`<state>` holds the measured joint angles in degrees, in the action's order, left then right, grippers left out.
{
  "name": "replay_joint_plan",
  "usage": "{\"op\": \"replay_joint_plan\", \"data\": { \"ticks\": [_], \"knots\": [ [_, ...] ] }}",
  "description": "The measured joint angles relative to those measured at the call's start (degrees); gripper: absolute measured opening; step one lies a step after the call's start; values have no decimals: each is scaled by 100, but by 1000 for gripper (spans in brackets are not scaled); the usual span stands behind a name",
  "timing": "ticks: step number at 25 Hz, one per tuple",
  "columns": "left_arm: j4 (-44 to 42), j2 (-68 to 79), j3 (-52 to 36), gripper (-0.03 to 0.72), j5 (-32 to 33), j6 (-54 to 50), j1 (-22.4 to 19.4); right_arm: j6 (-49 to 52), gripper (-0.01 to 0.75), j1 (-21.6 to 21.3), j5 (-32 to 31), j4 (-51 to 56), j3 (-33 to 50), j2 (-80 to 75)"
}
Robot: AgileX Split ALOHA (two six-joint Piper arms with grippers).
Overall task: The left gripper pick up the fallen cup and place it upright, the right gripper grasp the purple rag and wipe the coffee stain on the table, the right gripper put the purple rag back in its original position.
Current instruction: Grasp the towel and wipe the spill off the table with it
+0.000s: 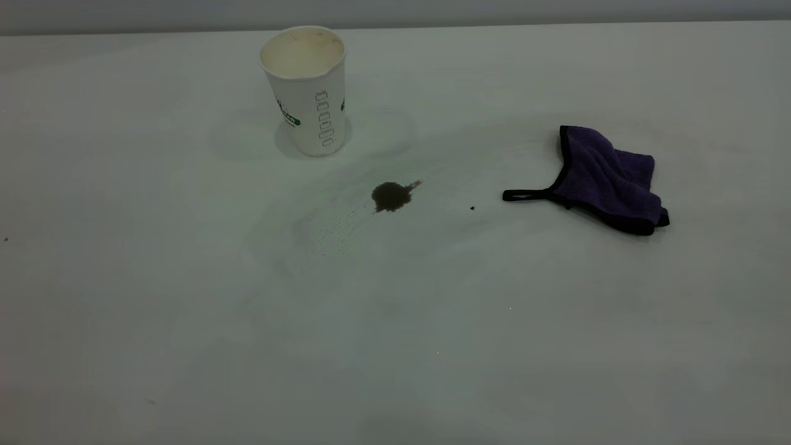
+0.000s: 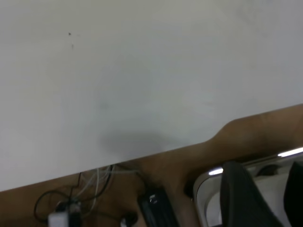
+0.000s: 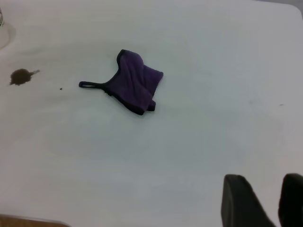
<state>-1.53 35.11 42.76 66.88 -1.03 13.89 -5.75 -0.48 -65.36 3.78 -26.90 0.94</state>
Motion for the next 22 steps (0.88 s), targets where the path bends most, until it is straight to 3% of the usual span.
{"op": "replay_joint_plan", "data": {
  "ticks": [9, 22],
  "knots": [
    [234, -2056, -822, 265, -26, 135, -1057, 0, 238, 0, 0, 0, 0, 0],
    [265, -3459, -1448, 265, -200, 320, -1146, 0, 238, 0, 0, 0, 0, 0]
  ]
}}
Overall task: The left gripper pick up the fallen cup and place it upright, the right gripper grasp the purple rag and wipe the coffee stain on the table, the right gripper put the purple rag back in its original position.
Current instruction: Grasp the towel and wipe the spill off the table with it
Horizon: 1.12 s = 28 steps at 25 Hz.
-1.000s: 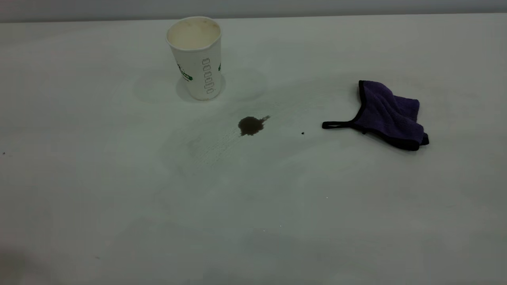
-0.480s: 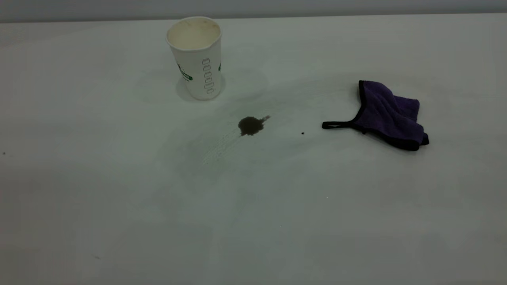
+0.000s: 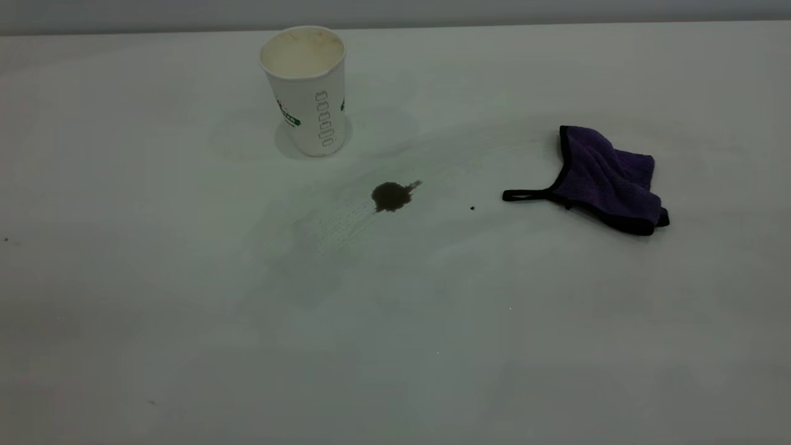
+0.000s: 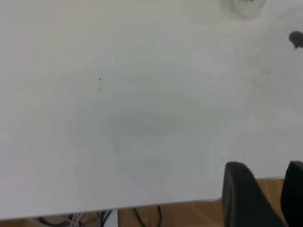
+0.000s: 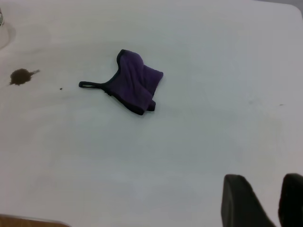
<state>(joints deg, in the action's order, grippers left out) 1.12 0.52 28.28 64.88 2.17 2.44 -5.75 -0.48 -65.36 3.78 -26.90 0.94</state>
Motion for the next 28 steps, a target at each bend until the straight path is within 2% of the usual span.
{"op": "replay_joint_plan", "data": {
  "ticks": [28],
  "knots": [
    [0, -161, 0, 265, -8, 0, -1, 0, 238, 0, 0, 0, 0, 0]
  ]
}}
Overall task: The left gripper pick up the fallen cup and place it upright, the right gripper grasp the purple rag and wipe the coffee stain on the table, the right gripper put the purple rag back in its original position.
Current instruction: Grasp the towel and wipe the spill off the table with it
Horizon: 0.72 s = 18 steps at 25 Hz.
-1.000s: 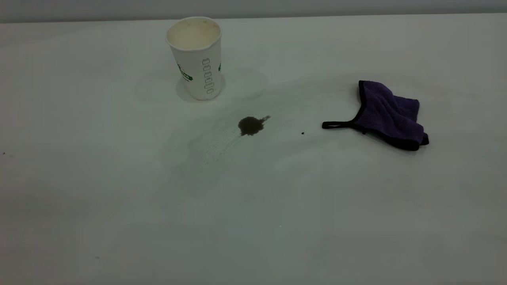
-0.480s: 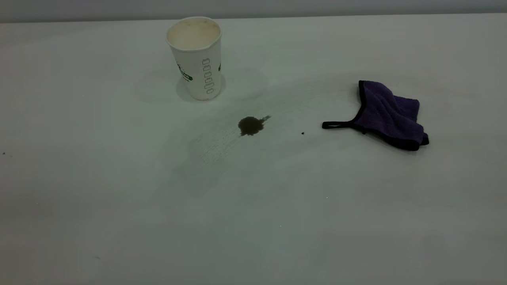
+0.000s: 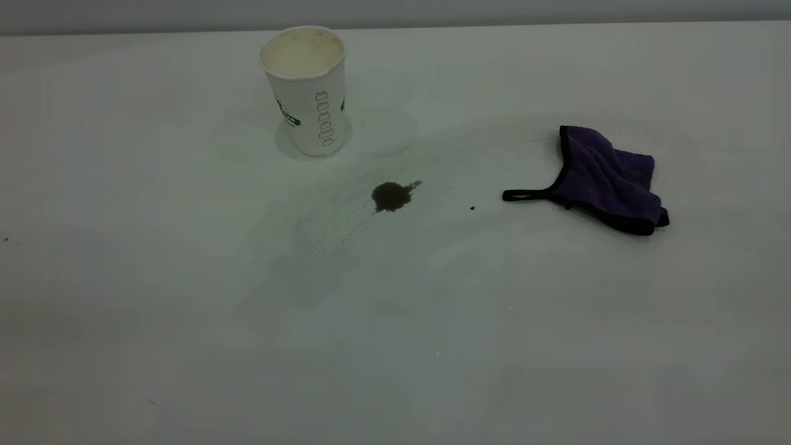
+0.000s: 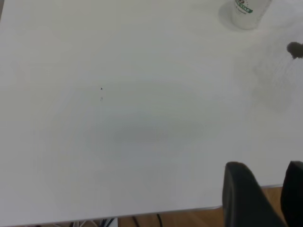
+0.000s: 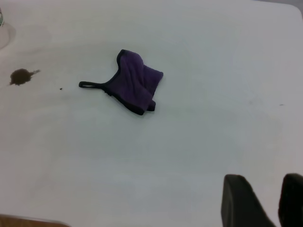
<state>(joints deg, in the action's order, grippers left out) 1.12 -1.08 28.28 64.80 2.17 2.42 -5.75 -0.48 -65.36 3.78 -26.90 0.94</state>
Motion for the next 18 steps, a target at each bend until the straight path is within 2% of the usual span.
{"op": "replay_joint_plan", "data": {
  "ticks": [7, 10, 13, 18],
  "knots": [
    [0, 0, 0, 265, 0, 6, 0, 7, 241, 0, 30, 11, -19, 0],
    [0, 0, 0, 265, 0, 6, 0, 92, 283, 0, 143, 23, -307, -294],
    [0, 0, 0, 265, 0, 6, 0, 99, 394, 0, 450, 23, -861, -1400],
    [0, 0, 0, 265, 0, 6, 0, -33, 646, 0, 1419, 17, -1618, -3624]
  ]
}}
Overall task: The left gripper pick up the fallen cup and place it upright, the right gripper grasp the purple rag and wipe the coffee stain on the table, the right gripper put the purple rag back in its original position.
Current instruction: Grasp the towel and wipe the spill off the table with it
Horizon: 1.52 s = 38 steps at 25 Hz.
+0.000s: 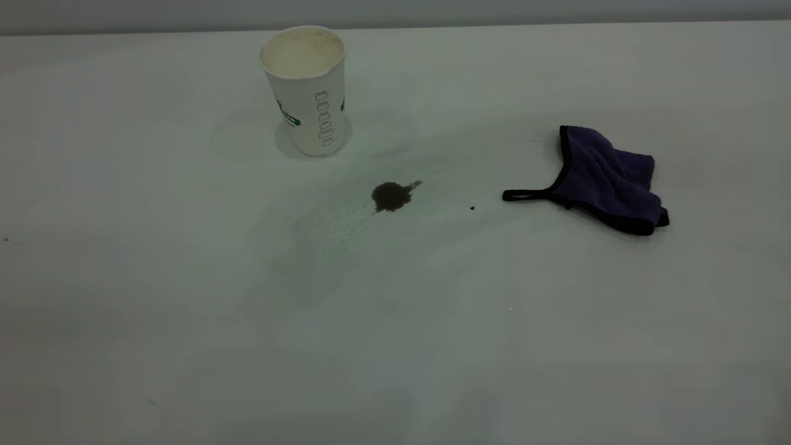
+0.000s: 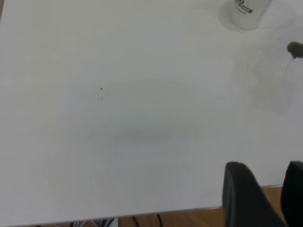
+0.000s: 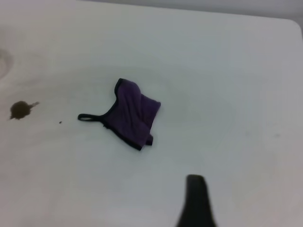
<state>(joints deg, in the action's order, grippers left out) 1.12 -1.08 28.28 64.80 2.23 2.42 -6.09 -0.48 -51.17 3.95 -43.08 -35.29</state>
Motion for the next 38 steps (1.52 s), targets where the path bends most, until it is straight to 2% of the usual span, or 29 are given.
{"op": "replay_joint_plan", "data": {
  "ticks": [3, 9, 16, 21, 28, 38],
  "knots": [
    [0, 0, 0, 265, 0, 0, 0, -283, 718, 0, 649, 165, -169, -1347],
    [0, 0, 0, 265, 0, 0, 0, -906, 728, 0, 1337, 826, -619, -3982],
    [0, 0, 0, 265, 0, 0, 0, -2194, 728, 24, 1714, 1808, -1735, -6898],
    [0, 0, 0, 265, 0, 0, 0, -2491, 728, 297, 1869, 1914, -2710, -8480],
    [0, 0, 0, 265, 0, 0, 0, -2175, 728, 578, 1808, 1544, -3810, -9765],
    [0, 0, 0, 265, 0, 0, 0, -1829, 723, 700, 2011, 1343, -4040, -10374]
  ]
}}
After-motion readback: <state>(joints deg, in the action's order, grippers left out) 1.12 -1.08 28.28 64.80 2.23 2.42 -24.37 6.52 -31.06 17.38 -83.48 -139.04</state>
